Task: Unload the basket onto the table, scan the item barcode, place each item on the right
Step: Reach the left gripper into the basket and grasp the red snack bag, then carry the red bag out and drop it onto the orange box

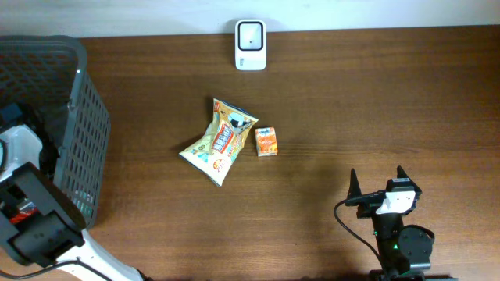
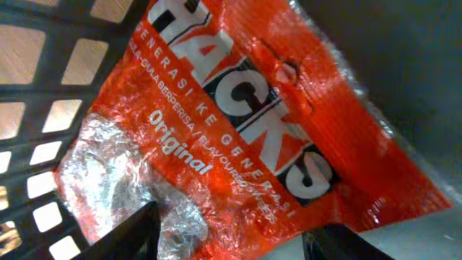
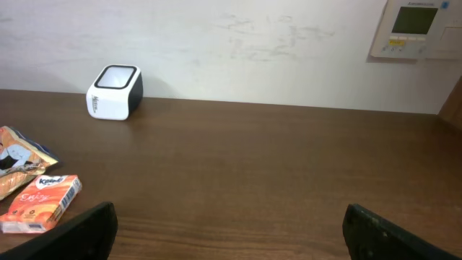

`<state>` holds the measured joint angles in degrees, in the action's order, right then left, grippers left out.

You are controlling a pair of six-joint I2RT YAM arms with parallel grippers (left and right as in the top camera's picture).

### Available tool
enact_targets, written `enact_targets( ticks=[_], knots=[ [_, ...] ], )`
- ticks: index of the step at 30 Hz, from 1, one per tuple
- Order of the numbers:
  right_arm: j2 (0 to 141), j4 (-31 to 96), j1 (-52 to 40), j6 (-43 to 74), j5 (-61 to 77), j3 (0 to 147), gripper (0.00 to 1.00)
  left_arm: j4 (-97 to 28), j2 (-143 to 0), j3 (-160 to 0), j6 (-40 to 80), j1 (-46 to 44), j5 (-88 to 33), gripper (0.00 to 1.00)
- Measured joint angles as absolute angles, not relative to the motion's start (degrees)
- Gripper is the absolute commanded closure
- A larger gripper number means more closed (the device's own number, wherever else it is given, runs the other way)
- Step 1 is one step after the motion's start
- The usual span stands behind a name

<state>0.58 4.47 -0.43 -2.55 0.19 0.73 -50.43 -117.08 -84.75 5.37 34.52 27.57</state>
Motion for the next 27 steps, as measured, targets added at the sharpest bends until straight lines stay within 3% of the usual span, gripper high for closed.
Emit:
enact_targets(
  ticks=[3,5,8,17,27],
  knots=[
    [0.58,4.47,-0.43,-2.57,0.16,0.73,0.01,-49.89,-117.01,-84.44,5.34,35.97,24.99,0.41],
    [0.58,4.47,-0.43,-2.59,0.16,0.73,0.01,-48.71,-116.49,-83.72,5.34,36.99,23.0,0.6],
    [0.58,4.47,-0.43,-2.57,0.16,0.73,0.01,-47.77,-116.22,-82.91,5.5,37.78,21.89,0.99],
    [0.58,4.47,-0.43,-2.59,0.19,0.73,0.01,-55.72,-116.33,-86.76,5.37,38.04,19.05,1.0],
    [0.58,4.49,-0.43,-2.59,0.16,0.73,0.01,-58.67,-104.86,-108.47,5.39,34.85,-5.74,1.0]
  ],
)
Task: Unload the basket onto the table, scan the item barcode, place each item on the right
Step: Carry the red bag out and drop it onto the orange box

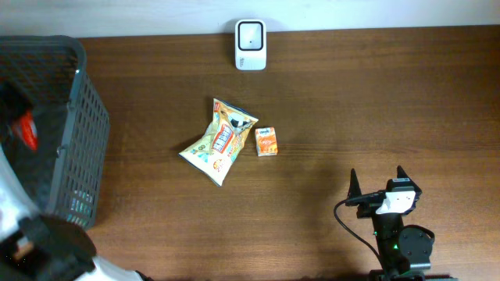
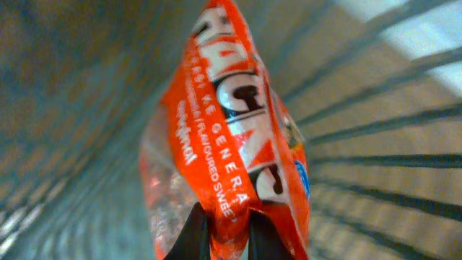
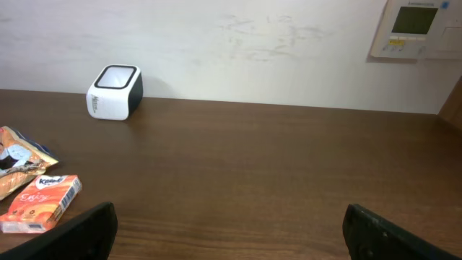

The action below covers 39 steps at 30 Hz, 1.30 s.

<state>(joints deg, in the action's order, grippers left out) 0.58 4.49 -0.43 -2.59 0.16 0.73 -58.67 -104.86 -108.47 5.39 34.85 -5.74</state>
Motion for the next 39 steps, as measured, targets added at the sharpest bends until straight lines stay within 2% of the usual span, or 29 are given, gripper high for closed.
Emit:
enact_targets(
  ticks=[7,13,17,21,25,35,37,38,39],
  knots=[
    [0.58,4.47,-0.43,-2.57,0.16,0.73,0.02,-53.43,-83.68,-111.35,6.24,28.58,-19.27,1.0],
    [0.58,4.47,-0.43,-2.59,0.19,0.73,0.01,-54.52,-77.8,-111.37,6.68,8.6,-27.09,1.0],
    [0.58,4.47,-0.43,-2.57,0.19,0.73,0.02,-55.16,-80.42,-109.65,6.7,-6.33,-25.58,1.0],
    [0.58,4.47,-0.43,-2.57,0.16,0.73,0.01,-55.55,-85.49,-107.55,6.7,-15.33,-21.47,1.0],
    [0.58,4.47,-0.43,-2.57,0.19,0.73,0.01,-56.21,-93.06,-105.51,8.1,-22.28,-16.73,1.0],
    [0.58,4.47,-0.43,-2.57,0.16,0.73,0.01,-61.52,-114.78,-104.51,25.69,-31.94,3.29,1.0],
    [0.58,4.47,-0.43,-2.55,0.16,0.73,0.01,-61.58,-116.68,-104.51,27.62,-32.75,5.23,0.92],
    [0.58,4.47,-0.43,-2.57,0.16,0.73,0.01,-61.56,-117.47,-104.49,28.42,-33.08,6.0,0.8],
    [0.58,4.47,-0.43,-2.57,0.19,0.73,0.01,-61.54,-118.02,-104.44,29.34,-33.41,6.74,0.56]
  ],
)
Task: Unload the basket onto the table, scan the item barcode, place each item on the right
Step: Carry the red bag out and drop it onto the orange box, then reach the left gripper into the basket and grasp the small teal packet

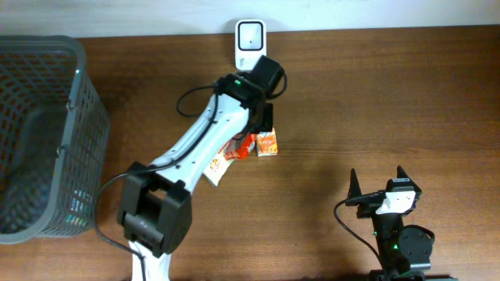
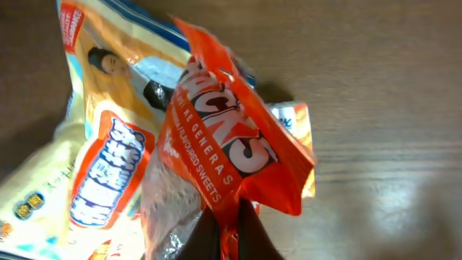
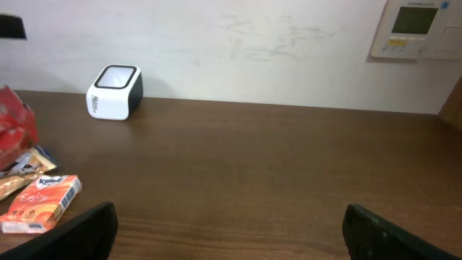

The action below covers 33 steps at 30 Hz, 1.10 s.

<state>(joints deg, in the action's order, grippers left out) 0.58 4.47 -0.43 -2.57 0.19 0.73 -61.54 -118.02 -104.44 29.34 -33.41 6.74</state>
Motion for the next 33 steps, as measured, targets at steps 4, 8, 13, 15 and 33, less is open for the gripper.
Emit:
enact_targets(
  ticks=[4,8,13,15,33],
  knots=[
    [0.58,4.47,-0.43,-2.57,0.19,0.73,0.01,-61.78,-118.1,-105.16,29.65,-33.58,8.45,0.11],
    [0.58,4.47,-0.43,-2.59,0.16,0.73,0.01,-66.48,-118.08,-112.99,26.96,-33.08,9.08,0.1],
    [0.58,4.47,-0.43,-2.57,0.16,0.73,0.01,-78.96,-117.82,-134.1,23.27,-28.69,10.04,0.11],
    [0.58,4.47,-0.43,-2.57,0.19,0.73,0.01,-83.2,-117.25,-140.0,22.72,-25.69,11.46,0.1],
    [0.58,4.47,-0.43,-2.59,0.16,0.73,0.01,-96.53,-110.24,-152.24,17.26,28.18,10.9,0.08]
  ],
)
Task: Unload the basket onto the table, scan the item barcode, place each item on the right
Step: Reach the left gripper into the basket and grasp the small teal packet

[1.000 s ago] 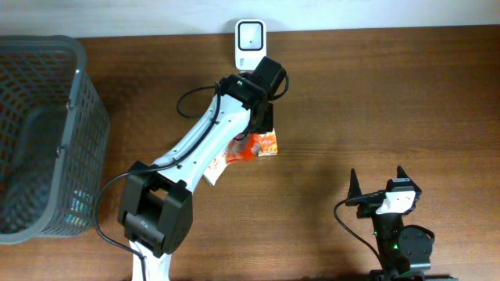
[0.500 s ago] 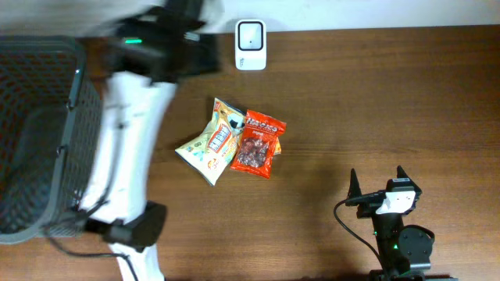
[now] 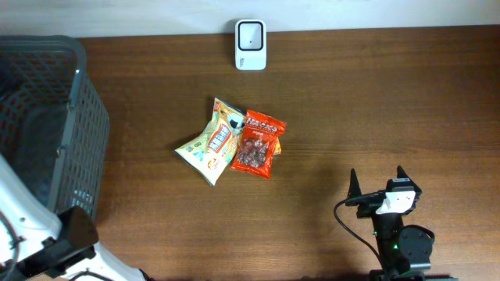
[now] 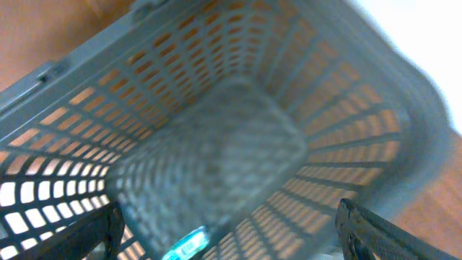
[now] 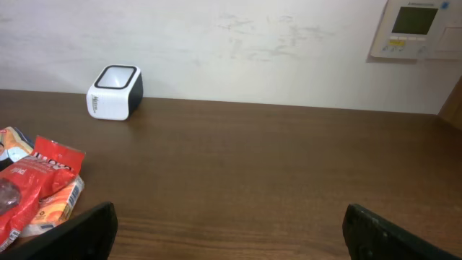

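A red Hacks bag (image 3: 258,143) lies flat mid-table, resting on a small orange box (image 5: 59,205) and against a yellow snack bag (image 3: 208,142). The white scanner (image 3: 250,34) stands at the table's far edge, also seen as the scanner (image 5: 114,92) in the right wrist view. My left gripper (image 4: 231,235) is open and empty over the grey basket (image 4: 216,144), far from the red bag. My right gripper (image 5: 231,231) is open and empty at the front right, low over bare wood, with the red bag (image 5: 32,189) to its left.
The grey mesh basket (image 3: 74,133) fills the left end of the table; a teal patch (image 4: 184,245) shows low on its wall. My left arm (image 3: 58,238) sits at the front left corner. A wall panel (image 5: 419,29) hangs behind the table.
The left gripper was shut on the red bag above the yellow bag and orange box. Now the bag lies on that spot, let go, and the gripper is open over the basket.
The left gripper's fingers stood around the red bag inside the basket. Then it was shut on the bag, held up within the basket. Then it held the bag mid-table by the scanner. Now the bag rests there, released. The right arm stayed still throughout.
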`<state>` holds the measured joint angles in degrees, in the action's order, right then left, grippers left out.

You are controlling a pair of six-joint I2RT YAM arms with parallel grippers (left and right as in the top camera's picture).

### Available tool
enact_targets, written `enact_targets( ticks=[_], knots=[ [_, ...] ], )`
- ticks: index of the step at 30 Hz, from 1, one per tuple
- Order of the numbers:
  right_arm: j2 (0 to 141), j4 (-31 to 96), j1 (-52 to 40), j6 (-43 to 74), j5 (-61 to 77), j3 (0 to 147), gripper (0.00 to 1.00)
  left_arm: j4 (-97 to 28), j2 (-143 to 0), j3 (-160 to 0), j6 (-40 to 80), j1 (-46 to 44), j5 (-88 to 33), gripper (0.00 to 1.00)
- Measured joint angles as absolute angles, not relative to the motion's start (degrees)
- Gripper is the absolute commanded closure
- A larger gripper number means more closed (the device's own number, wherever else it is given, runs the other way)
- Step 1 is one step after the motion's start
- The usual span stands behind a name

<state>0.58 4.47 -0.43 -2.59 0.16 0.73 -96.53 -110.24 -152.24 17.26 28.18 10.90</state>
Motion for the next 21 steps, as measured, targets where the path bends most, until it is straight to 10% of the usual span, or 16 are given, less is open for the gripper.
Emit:
enact_targets(
  ticks=[21],
  knots=[
    [0.58,4.47,-0.43,-2.57,0.16,0.73,0.01,-76.44,-101.56,-90.54,14.44,42.89,5.91,0.16]
  ],
)
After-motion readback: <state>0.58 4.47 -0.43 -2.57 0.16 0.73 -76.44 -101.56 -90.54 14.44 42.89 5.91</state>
